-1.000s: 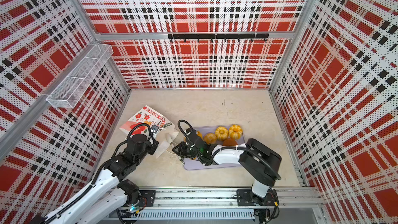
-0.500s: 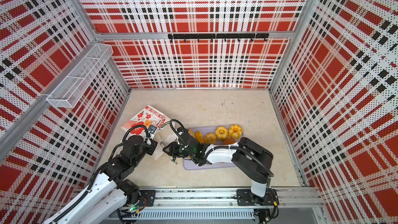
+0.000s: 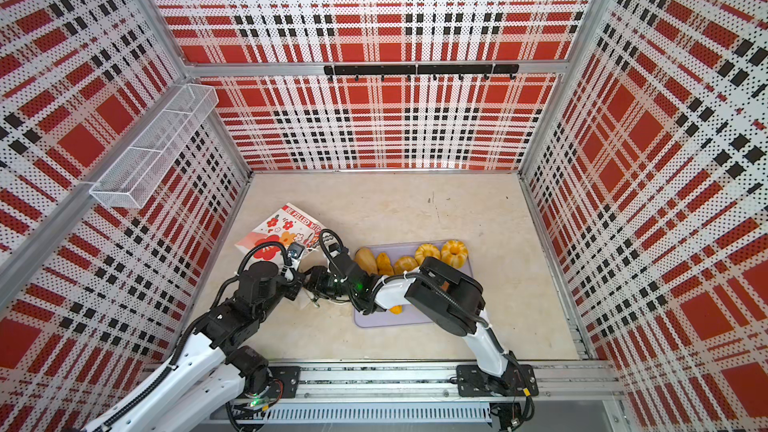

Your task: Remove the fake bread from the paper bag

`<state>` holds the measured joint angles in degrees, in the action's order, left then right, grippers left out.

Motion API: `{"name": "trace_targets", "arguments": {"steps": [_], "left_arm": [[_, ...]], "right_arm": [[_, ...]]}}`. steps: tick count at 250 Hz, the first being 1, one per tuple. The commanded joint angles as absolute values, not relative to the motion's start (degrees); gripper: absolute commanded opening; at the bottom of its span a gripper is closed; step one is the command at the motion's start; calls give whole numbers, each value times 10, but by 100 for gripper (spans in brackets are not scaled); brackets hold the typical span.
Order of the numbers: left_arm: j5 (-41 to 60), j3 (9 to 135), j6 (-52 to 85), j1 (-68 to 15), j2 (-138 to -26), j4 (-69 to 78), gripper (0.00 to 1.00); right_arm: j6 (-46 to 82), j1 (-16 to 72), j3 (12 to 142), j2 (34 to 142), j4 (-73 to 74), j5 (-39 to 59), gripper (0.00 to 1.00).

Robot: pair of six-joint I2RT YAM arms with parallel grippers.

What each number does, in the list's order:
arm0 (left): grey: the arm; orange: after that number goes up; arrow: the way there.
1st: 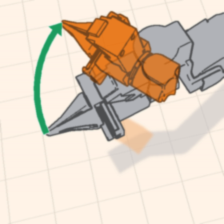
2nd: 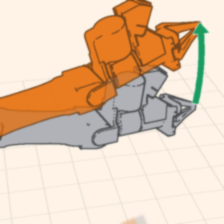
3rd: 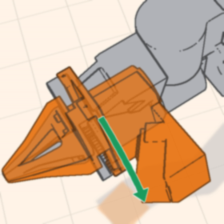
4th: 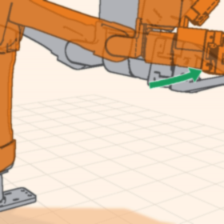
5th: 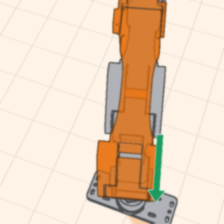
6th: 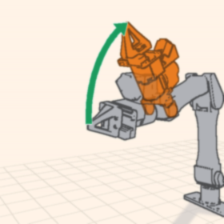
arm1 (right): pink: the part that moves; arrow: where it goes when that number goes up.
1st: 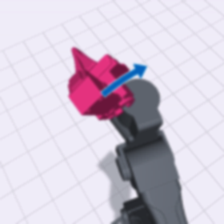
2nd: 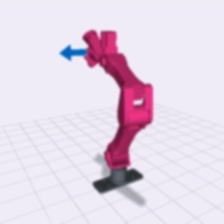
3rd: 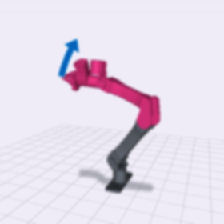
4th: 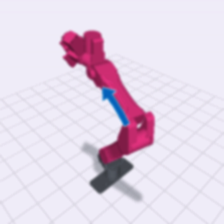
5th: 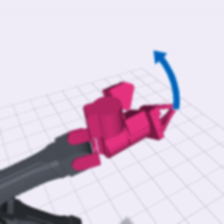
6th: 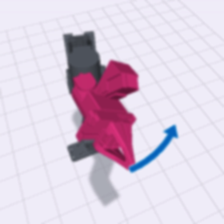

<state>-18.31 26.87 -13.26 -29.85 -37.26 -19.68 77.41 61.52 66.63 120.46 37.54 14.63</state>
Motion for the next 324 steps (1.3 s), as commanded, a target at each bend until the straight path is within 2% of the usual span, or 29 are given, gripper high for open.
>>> {"name": "trace_targets", "arguments": {"steps": [1, 84, 125, 188, 263, 324], "left_arm": [[-177, 265, -136, -303, -378, -178, 0], [-170, 275, -157, -302, -396, -171, 0], [-155, 278, -166, -299, -408, -162, 0], [-140, 279, -164, -296, -429, -148, 0], [-162, 281, -153, -295, -423, -159, 0], [-178, 280, -140, -284, -421, -160, 0]], "right_arm": [[796, 603, 697, 1233, 436, 151, 50], [811, 593, 788, 1306, 432, 184, 60], [809, 589, 812, 1336, 436, 196, 59], [808, 566, 831, 1386, 506, 223, 34], [792, 564, 725, 1324, 564, 258, 0], [796, 566, 586, 1251, 613, 259, 0]]}}
